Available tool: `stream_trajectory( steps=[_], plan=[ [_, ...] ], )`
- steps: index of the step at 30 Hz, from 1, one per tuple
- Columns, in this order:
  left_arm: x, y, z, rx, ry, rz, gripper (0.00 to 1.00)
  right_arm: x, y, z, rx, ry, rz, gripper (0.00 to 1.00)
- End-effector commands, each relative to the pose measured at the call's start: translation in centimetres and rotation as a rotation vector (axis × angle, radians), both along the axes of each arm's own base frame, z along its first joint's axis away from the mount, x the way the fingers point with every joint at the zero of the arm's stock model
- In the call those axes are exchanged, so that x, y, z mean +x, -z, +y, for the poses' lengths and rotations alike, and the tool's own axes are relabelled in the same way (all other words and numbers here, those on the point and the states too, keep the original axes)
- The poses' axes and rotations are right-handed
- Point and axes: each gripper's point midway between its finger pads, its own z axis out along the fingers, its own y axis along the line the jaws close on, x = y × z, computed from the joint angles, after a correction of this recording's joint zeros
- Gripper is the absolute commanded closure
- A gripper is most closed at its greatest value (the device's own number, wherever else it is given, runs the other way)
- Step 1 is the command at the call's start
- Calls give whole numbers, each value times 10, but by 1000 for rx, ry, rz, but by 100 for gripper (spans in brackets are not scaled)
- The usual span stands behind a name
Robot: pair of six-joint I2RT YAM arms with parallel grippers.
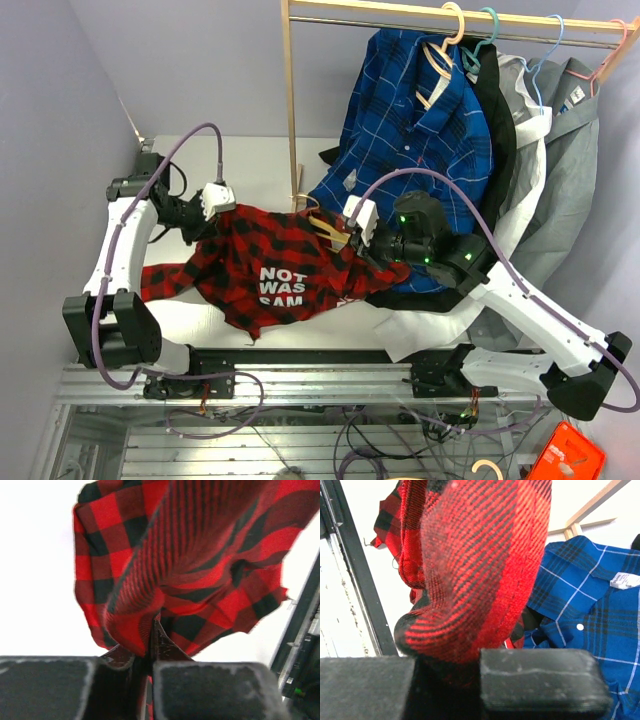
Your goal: Place the shirt on the hanger
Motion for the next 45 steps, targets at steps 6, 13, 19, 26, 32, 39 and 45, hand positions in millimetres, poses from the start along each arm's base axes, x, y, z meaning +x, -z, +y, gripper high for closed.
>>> stream_trajectory(
  steps=[6, 13, 19, 26, 32, 39, 45],
  plan=[
    [44, -28, 13, 41, -68, -262, 93, 0, -43, 1, 15, -11, -14, 100],
    [64, -52, 57, 166, -6, -262, 93, 3, -25, -13, -126, 4, 26, 100],
    [91, -69, 102, 224, -55, -310, 93, 5, -27, -15, -109, 19, 1, 100],
    [110, -59, 120, 214, -87, -289, 93, 0, -36, -8, -47, -31, -2, 100],
    [142, -69, 132, 190, -186, -337, 93, -13, -56, 10, 77, -157, -45, 100],
    [98, -91, 80, -81, -116, -165, 3, -10, -46, 16, 87, -195, -27, 100],
    [48, -132, 47, -138, -31, -311, 3, -7, -42, 17, 140, -228, -70, 100]
  ],
)
